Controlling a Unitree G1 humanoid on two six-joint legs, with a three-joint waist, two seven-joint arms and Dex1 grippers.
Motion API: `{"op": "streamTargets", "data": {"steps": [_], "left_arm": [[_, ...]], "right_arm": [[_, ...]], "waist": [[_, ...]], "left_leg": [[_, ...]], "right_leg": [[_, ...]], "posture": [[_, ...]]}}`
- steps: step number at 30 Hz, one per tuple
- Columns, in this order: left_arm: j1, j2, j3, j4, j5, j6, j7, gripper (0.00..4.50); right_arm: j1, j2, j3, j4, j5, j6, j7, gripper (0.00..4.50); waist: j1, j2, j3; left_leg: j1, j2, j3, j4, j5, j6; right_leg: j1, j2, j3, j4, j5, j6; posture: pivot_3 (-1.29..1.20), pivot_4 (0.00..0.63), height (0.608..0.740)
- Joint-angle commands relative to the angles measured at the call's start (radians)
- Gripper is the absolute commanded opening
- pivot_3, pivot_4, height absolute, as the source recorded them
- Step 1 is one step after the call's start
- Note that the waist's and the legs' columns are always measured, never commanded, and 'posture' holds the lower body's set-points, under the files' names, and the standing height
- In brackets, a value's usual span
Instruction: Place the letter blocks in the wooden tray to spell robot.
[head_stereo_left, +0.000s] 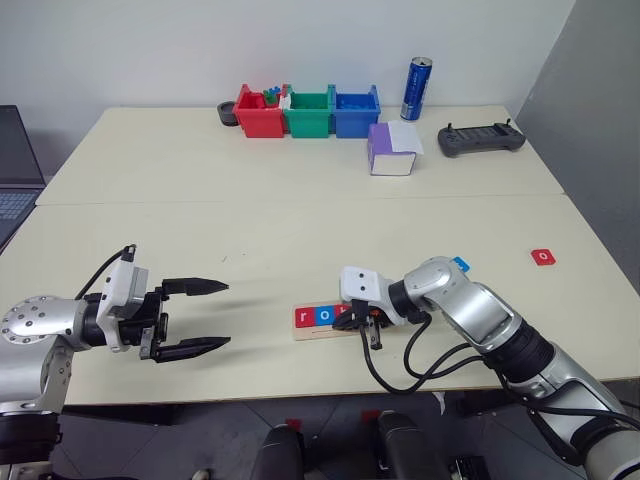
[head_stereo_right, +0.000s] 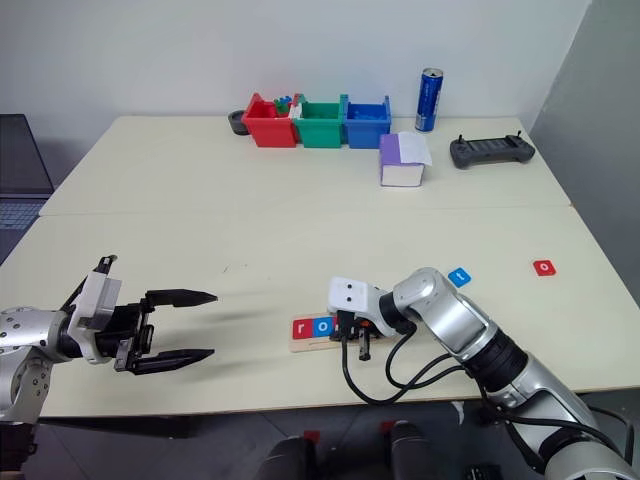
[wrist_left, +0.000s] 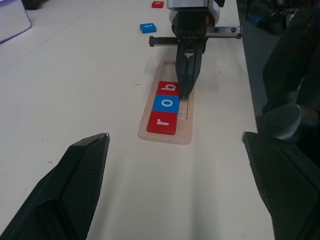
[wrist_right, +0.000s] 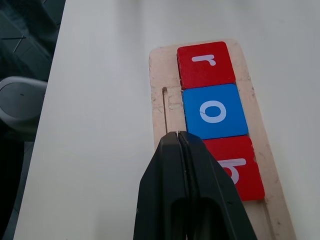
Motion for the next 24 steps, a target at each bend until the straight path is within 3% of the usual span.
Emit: {"op": "streamTargets", "data": {"steps": [1, 9, 20, 24], "left_arm": [[-0.005, 0.0, 0.014, -0.02, -0.008, -0.005, 0.003, 4.5], [0.006, 0.004, 0.023, -0.031, -0.012, -0.001, 0.007, 4.5], [-0.026, -0.007, 0.001, -0.009, -0.006, -0.004, 0.0, 4.5], [-0.057, -0.008, -0.013, 0.01, 0.0, -0.004, -0.012, 4.5]], "right_arm": [[-0.01, -0.023, -0.02, -0.024, 0.005, -0.024, 0.025, 0.04], [-0.015, -0.075, -0.129, -0.094, 0.093, -0.002, 0.072, 0.04], [0.17, -0.34, -0.468, -0.209, 0.213, 0.137, 0.005, 0.04], [0.243, -0.408, -0.594, -0.165, 0.227, 0.163, -0.045, 0.96]], "waist": [[0.0, 0.0, 0.0], [0.001, 0.0, 0.0], [0.014, 0.0, 0.0], [0.015, 0.0, 0.0]], "left_leg": [[0.0, 0.0, 0.0, 0.0, 0.0, 0.0], [0.0, 0.0, 0.0, 0.0, 0.0, 0.0], [-0.001, 0.0, 0.0, 0.0, 0.0, 0.0], [0.0, 0.0, 0.0, 0.0, 0.0, 0.0]], "right_leg": [[0.0, 0.0, 0.0, 0.0, 0.0, 0.0], [0.0, 0.0, 0.0, 0.0, 0.0, 0.0], [0.0, 0.0, 0.0, -0.001, -0.001, -0.002], [0.0, 0.0, 0.0, -0.001, -0.001, -0.002]], "posture": [[0.0, 0.15, 0.74], [0.0, 0.15, 0.74], [0.0, 0.15, 0.74], [0.0, 0.15, 0.74]]}}
